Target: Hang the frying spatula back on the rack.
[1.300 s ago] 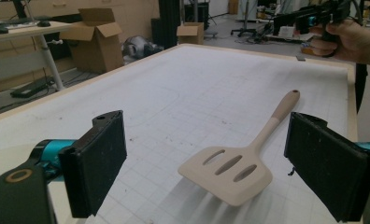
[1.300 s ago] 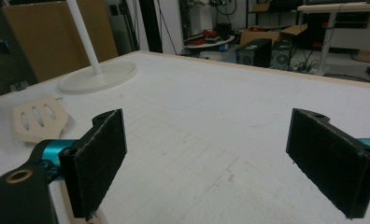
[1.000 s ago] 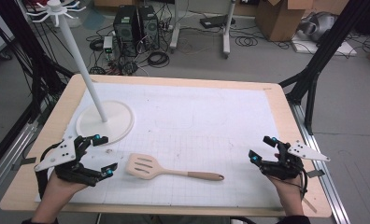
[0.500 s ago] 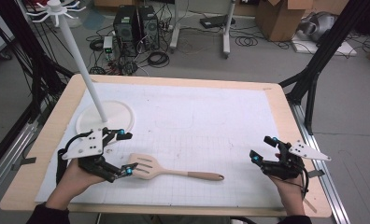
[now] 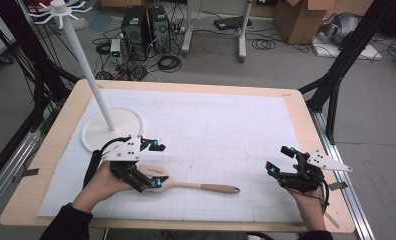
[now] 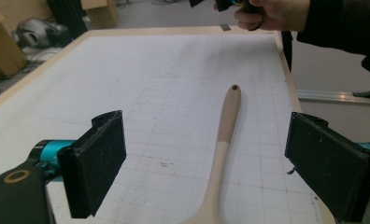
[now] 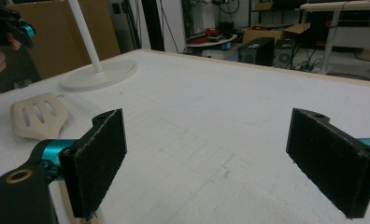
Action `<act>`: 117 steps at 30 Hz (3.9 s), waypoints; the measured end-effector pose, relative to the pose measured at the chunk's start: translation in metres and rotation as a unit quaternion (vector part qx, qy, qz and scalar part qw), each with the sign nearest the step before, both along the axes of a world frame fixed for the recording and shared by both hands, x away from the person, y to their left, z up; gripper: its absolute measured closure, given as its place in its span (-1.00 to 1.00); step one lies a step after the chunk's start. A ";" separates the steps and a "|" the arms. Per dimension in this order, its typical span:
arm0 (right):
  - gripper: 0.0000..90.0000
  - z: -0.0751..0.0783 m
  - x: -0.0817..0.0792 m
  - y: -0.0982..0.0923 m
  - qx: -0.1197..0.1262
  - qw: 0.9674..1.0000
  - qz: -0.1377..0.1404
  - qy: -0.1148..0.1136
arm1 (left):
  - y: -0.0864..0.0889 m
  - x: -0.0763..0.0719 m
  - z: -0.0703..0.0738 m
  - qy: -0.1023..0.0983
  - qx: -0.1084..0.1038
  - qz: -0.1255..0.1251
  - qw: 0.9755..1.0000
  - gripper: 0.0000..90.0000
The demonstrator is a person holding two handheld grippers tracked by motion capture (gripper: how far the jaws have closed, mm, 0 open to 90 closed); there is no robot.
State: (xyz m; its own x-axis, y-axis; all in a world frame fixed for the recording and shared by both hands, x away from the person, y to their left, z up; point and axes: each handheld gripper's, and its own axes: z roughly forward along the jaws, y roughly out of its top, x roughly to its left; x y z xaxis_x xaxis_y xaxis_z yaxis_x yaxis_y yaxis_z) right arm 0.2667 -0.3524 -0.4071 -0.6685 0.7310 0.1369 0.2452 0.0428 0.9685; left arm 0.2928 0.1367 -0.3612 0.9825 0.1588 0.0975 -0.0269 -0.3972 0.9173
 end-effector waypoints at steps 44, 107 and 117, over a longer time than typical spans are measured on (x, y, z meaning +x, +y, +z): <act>-0.75 -0.002 0.002 0.002 -0.006 1.000 0.009 0.006 | -0.086 0.019 -0.053 0.061 0.254 -0.071 0.963 -0.05; -0.75 -0.004 0.004 0.001 0.002 1.000 0.023 0.020 | -0.101 0.018 -0.052 0.074 0.338 -0.040 0.937 0.73; -0.74 -0.004 0.005 0.000 0.000 1.000 0.018 0.017 | -0.093 0.012 -0.053 0.064 0.301 -0.006 0.952 0.73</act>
State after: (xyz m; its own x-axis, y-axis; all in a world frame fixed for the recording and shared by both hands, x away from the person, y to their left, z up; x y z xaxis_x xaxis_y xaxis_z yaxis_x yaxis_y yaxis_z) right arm 0.2714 -0.3521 -0.4112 -0.6898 0.7060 0.1603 0.2759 0.0517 0.9598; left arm 0.3052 0.0439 -0.4138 0.9938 0.1011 0.0473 0.0619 -0.8518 0.5201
